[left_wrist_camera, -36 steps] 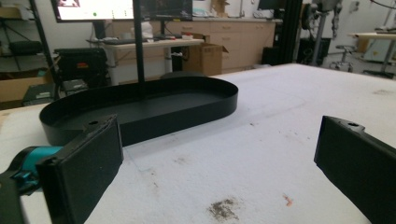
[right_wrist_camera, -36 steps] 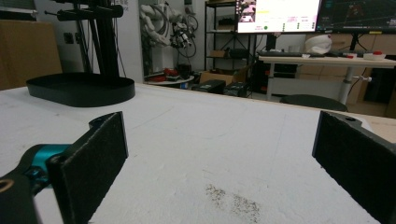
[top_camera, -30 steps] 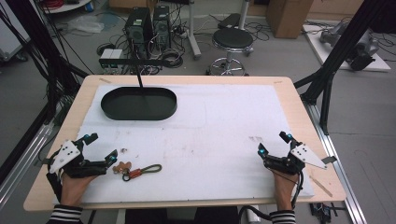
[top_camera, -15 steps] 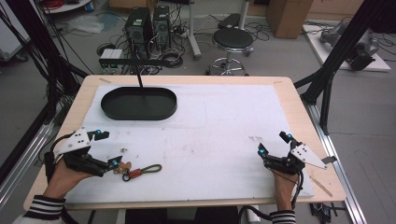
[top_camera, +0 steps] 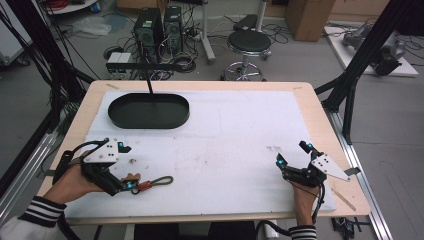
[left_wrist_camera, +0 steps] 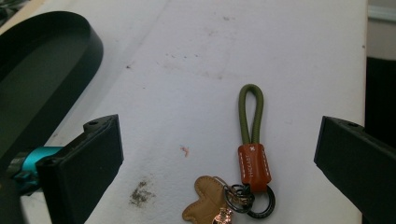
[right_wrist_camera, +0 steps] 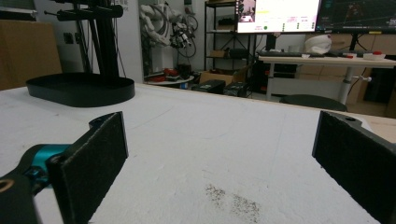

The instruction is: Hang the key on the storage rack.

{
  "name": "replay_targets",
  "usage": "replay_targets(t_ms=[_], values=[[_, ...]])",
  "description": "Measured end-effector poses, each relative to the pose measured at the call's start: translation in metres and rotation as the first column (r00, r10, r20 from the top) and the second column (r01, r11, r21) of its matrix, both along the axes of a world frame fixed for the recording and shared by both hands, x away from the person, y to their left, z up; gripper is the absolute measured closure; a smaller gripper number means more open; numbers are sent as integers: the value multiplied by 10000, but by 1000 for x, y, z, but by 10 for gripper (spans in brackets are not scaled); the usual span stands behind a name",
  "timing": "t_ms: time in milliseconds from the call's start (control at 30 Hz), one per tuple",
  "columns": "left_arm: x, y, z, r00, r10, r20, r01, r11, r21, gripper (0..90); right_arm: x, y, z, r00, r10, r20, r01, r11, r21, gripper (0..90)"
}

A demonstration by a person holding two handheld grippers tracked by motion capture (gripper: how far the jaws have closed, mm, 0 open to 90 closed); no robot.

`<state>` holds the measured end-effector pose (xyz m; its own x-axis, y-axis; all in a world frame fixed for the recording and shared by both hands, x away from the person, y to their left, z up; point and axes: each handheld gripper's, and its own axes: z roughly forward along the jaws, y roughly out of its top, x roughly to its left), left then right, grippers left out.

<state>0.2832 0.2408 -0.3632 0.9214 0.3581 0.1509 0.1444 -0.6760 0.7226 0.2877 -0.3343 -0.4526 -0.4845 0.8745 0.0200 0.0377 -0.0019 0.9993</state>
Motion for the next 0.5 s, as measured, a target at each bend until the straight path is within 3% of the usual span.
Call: replay_targets(t_ms=[100,167,200,233,367,433,500], values=[[2,-4,-1,9998,-133,-149,137,9996,238,18,0,0,0,10000,-1,3,1,10000,-5,24],[5,-10,-4,9988,-371,-309,396,9957,833,18,0,0,0,10000,-19,12,19,10000,-16,24],[5,-10,-4,9988,-371,-309,396,9957,833,23,0,0,0,10000,-10,7,10,10000,-17,24],[6,-14,-7,9981,-480,-384,522,9918,1170,27,0,0,0,10000,-9,7,9,10000,-5,24],[6,-20,-10,9962,-604,-621,689,9870,1449,42,0,0,0,10000,-8,16,8,10000,-37,24],[7,-25,-13,9938,-788,-787,913,9809,1720,108,0,0,0,10000,-12,9,12,10000,-50,24],[8,-28,-14,9925,-847,-878,1001,9768,1895,108,0,0,0,10000,1,15,-1,10000,-43,24]])
